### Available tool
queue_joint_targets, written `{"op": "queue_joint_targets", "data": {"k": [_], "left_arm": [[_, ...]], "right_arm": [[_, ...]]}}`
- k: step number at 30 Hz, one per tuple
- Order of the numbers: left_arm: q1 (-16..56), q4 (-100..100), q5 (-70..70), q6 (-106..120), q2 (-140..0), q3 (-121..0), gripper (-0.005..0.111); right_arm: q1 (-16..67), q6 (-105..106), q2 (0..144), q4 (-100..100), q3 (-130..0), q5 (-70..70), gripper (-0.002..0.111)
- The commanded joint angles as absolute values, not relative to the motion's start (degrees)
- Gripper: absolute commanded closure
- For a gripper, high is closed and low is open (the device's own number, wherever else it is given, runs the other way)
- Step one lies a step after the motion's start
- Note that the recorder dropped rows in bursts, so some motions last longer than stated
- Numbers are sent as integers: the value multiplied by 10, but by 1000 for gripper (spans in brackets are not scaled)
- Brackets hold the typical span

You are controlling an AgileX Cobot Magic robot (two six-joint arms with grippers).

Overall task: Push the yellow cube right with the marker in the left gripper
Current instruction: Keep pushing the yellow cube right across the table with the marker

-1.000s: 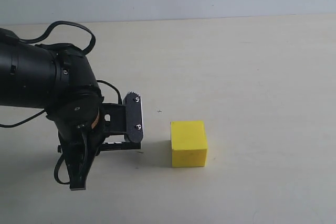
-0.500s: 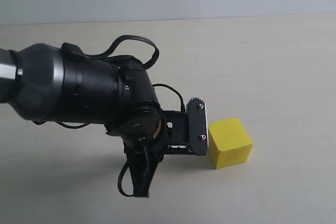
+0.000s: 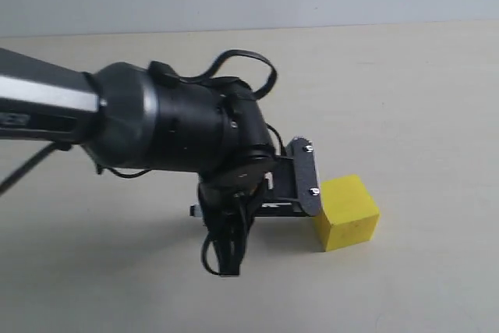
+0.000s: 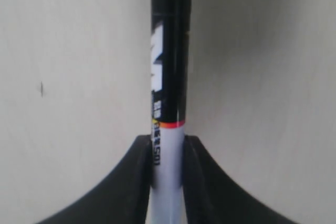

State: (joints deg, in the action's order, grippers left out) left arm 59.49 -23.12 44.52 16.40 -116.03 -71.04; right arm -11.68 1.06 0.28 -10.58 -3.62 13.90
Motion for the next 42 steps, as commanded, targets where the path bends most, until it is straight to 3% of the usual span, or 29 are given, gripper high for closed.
{"op": "queue_joint_targets", "data": {"k": [1,5,15,19,27,39,42], "left_arm": [[628,-233,458,150,-1198,-762,107],[624,-274,551,140,-1193,-750,107],[651,-319,417,102,-1180,-741,107],[692,-316,436,93,-1187,-770,107],[673,-307,512,66,-1177,-777,107],[670,-308,405,57,-1205,-806,107],[670,-306,436,48,-1226,-846,107]], "right_arm": [[-119,16,0,-105,-33,136,108],[-119,16,0,-105,-33,136,108],[-119,16,0,-105,-33,136,108],[-119,16,0,-105,-33,136,108],[-119,16,0,-105,-33,136,108],[-119,16,0,-105,-33,136,108],[-119,16,0,-105,-33,136,108]]}}
